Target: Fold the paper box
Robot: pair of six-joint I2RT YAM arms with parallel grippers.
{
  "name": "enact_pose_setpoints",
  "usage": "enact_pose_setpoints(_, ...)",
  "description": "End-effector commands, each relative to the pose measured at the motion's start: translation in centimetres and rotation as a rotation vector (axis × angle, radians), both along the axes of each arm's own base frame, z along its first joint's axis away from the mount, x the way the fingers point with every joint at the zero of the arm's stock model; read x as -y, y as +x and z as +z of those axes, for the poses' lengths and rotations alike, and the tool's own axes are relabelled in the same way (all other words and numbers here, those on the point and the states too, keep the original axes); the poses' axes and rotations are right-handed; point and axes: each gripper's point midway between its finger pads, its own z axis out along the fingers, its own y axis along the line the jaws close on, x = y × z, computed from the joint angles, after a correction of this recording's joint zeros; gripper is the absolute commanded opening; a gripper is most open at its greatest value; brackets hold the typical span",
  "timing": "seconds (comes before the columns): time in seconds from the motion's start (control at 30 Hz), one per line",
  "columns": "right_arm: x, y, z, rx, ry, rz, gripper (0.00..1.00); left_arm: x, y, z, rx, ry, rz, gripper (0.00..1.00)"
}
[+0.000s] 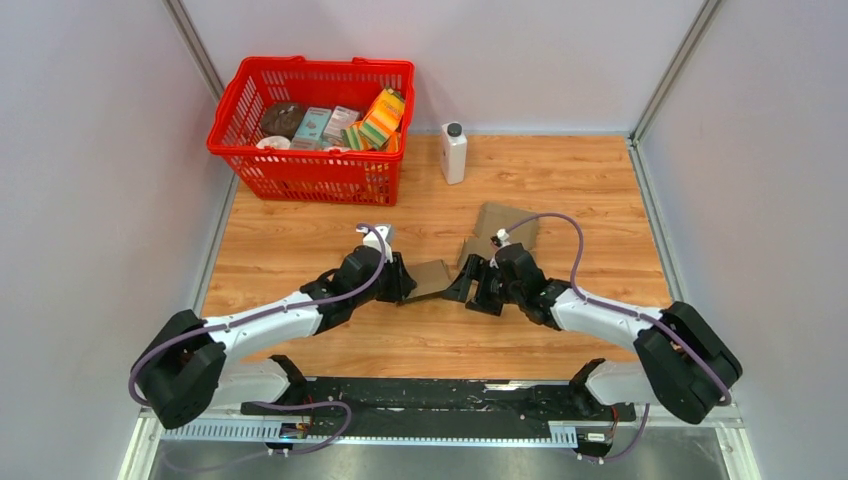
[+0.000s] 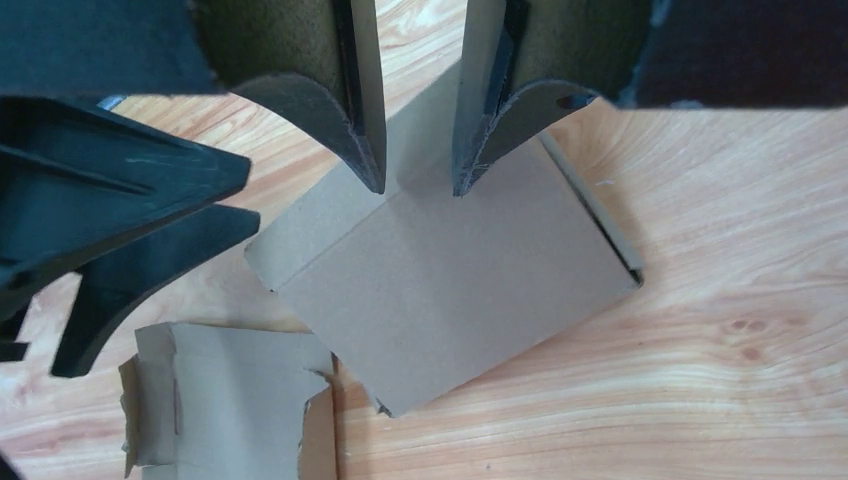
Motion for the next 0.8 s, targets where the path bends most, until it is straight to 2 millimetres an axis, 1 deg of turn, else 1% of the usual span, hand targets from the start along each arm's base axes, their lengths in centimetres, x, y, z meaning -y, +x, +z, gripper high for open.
enact_pose_setpoints(0.0,0.9,1.3,3.7,0.154,-0.036,0.069,0.79,1.3,0.3,0.4,0.026,-0.061,-0.034,0.38)
enact_pose_setpoints(0.03,0.9,1.6,4.4,0.183,-0.039,0.076,0.79,1.1,0.2,0.1,0.021,-0.055,-0.029,0.38)
enact_pose_setpoints(0.07,0.8,2.2,5.6,0.215,-0.034,0.081,0.78,0.9,0.1,-0.3,0.014,-0.052,-0.025,0.38)
enact_pose_setpoints(0.13,0.9,3.0,6.2,0.240,-0.050,0.105,0.76,0.6,-0.1,-1.2,-0.005,-0.037,-0.016,0.38)
enact_pose_setpoints(0.2,0.1,4.0,7.1,0.268,-0.030,0.132,0.72,0.4,-0.3,-2.0,-0.020,-0.021,-0.015,0.38)
enact_pose_setpoints(0.23,-0.3,4.2,7.1,0.284,-0.030,0.156,0.71,0.3,-0.4,-2.2,-0.025,-0.020,-0.013,0.38)
enact_pose_setpoints(0.27,-1.0,4.1,6.5,0.266,-0.018,0.194,0.66,0.3,-0.4,-2.4,-0.028,-0.019,-0.012,0.38)
enact_pose_setpoints(0.3,-1.6,4.4,6.7,0.281,0.001,0.217,0.60,0.2,-0.5,-2.9,-0.038,-0.010,-0.011,0.37)
enact_pose_setpoints(0.33,-2.2,4.8,6.9,0.304,0.020,0.238,0.55,0.2,-0.5,-3.0,-0.037,-0.010,-0.012,0.37)
enact_pose_setpoints(0.37,-2.8,4.6,5.8,0.276,0.031,0.271,0.47,0.2,-0.5,-3.2,-0.039,-0.006,-0.010,0.37)
enact_pose_setpoints(0.4,-3.1,4.9,5.7,0.289,0.041,0.278,0.43,0.1,-0.5,-3.6,-0.046,0.002,-0.008,0.37)
enact_pose_setpoints(0.43,-3.3,5.0,5.2,0.286,0.043,0.283,0.41,0.0,-0.5,-3.7,-0.047,0.008,-0.008,0.37)
enact_pose_setpoints(0.47,-3.5,5.0,4.2,0.269,0.042,0.292,0.39,-0.1,-0.6,-3.9,-0.051,0.012,-0.008,0.37)
enact_pose_setpoints(0.53,-3.7,5.2,3.5,0.270,0.051,0.287,0.36,-0.1,-0.7,-4.2,-0.057,0.018,-0.008,0.37)
enact_pose_setpoints(0.57,-3.7,5.0,2.6,0.245,0.050,0.287,0.33,-0.2,-0.7,-4.2,-0.056,0.019,-0.009,0.37)
enact_pose_setpoints(0.6,-3.7,5.2,2.4,0.250,0.053,0.279,0.33,-0.3,-0.7,-4.2,-0.052,0.023,-0.006,0.37)
enact_pose_setpoints(0.67,-3.4,5.1,0.8,0.221,0.031,0.267,0.32,-0.4,-0.7,-4.1,-0.050,0.033,-0.009,0.37)
enact_pose_setpoints(0.73,-3.3,5.0,0.1,0.212,0.023,0.266,0.32,-0.5,-0.8,-4.0,-0.049,0.048,-0.023,0.37)
enact_pose_setpoints(0.77,-3.2,5.1,-0.2,0.203,0.017,0.259,0.32,-0.3,-0.7,-3.5,-0.040,0.042,-0.028,0.37)
